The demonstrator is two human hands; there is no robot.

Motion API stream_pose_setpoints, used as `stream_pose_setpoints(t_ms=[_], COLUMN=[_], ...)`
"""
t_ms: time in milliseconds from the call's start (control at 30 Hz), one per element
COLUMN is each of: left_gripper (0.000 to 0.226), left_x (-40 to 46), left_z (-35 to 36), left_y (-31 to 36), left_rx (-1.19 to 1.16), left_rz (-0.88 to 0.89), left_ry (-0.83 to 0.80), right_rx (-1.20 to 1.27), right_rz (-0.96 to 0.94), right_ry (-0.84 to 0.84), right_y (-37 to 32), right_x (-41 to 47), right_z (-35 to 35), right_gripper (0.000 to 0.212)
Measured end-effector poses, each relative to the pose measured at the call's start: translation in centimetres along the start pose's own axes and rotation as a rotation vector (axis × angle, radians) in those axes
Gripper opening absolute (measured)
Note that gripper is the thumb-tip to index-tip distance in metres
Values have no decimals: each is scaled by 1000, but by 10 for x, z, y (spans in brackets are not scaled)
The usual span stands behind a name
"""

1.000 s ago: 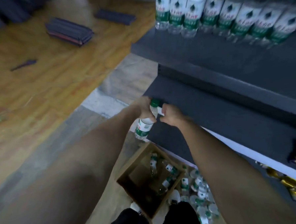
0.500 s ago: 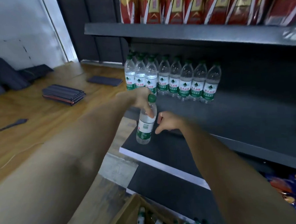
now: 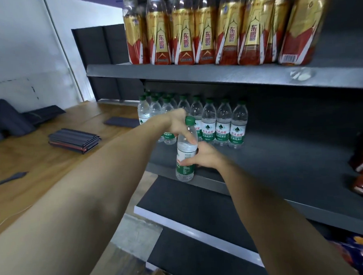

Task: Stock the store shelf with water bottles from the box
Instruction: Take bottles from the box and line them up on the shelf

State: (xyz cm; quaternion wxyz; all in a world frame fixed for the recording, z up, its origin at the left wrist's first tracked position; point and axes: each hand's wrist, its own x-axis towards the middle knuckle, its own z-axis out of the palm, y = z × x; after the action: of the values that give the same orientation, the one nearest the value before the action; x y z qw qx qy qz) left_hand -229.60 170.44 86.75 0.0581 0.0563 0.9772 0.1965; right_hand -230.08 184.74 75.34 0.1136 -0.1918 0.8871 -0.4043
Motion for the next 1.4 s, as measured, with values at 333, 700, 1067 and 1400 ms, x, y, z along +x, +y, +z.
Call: stream_pose_setpoints(t_ms=[333, 700, 1067, 1400], left_gripper=[49, 26, 25, 26], left_x=[21, 36, 46, 55], left_z=[-6, 14, 22, 28], left_y=[-19, -48, -48, -37], left_rx=[10, 142, 244, 303], left_rz=[-74, -121, -103, -52], left_ry=[-47, -43, -110, -166], right_rx=[-27, 105, 214, 179], right_rz=[86, 147, 136, 193], right_ry=[143, 107, 47, 300], right_y=[23, 36, 29, 41], right_x=[20, 42, 44, 47], right_z=[-20, -18, -19, -24], right_gripper=[46, 67, 60, 69])
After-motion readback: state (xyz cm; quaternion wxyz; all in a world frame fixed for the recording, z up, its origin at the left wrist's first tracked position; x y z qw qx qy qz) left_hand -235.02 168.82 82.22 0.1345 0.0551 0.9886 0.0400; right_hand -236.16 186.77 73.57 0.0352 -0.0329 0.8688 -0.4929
